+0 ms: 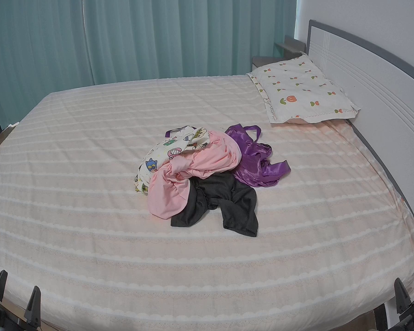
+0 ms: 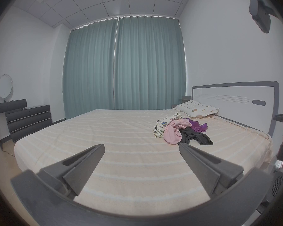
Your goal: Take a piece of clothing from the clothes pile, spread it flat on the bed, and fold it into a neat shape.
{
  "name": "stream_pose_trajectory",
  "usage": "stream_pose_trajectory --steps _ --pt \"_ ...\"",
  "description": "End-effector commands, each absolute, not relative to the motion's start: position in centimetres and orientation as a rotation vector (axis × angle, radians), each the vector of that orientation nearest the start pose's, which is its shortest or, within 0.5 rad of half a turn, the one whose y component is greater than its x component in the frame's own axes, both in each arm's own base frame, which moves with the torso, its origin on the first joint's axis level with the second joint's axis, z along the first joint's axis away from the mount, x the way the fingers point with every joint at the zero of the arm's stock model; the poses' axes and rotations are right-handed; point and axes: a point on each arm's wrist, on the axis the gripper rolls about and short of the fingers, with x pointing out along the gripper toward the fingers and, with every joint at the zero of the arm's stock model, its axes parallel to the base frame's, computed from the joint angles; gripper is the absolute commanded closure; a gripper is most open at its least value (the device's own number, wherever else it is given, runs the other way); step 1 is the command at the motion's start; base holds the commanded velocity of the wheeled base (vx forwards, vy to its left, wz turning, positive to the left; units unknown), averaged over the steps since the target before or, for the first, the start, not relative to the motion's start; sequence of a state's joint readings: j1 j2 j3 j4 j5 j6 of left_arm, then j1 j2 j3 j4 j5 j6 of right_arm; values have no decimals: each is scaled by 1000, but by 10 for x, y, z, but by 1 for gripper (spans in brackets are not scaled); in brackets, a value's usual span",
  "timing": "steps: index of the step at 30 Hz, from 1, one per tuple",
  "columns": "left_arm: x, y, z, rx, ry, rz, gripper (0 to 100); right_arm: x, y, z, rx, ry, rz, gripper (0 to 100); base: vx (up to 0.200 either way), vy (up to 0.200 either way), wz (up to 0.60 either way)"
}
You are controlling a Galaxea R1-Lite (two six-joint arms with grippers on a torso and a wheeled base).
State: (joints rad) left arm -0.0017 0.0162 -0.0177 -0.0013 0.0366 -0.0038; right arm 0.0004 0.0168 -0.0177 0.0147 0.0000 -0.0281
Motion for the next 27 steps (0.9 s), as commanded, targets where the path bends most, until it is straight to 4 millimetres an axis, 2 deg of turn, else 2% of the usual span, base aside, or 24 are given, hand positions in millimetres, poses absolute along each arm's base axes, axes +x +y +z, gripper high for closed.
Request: stream_pose_trajectory --steps 1,6,9,10,11,13,16,20,21,22,23,24,27 --pt "-23 1 76 -5 1 35 0 -21 0 77 -28 41 -4 0 0 0 0" --pt "-23 1 76 -5 1 35 0 -19 0 77 -35 66 -17 0 0 0 0" --pt "-23 1 76 -5 1 35 0 -20 1 87 -21 31 8 0 0 0 0" --pt "-23 1 76 -5 1 35 0 -26 3 137 41 -64 67 0 0 0 0" --pt "-23 1 76 -5 1 35 0 -26 3 153 63 -62 83 0 0 0 0" --pt "-23 1 76 -5 1 35 0 -15 4 159 51 35 105 0 0 0 0" --pt "-23 1 76 -5 1 35 0 10 5 155 -7 210 186 0 0 0 0" --pt "-23 1 76 -3 1 35 0 55 4 150 73 443 240 0 0 0 0" --pt "-23 1 76 -3 1 35 0 56 4 149 75 448 242 0 0 0 0" --pt "-23 1 76 -3 1 35 0 75 6 147 87 506 297 0 0 0 0" --pt "-23 1 76 -3 1 35 0 77 7 147 89 514 302 0 0 0 0" --pt "-23 1 76 -3 1 35 0 99 14 143 99 581 366 0 0 0 0" --pt "-23 1 76 -3 1 35 0 128 25 137 135 634 408 0 0 0 0"
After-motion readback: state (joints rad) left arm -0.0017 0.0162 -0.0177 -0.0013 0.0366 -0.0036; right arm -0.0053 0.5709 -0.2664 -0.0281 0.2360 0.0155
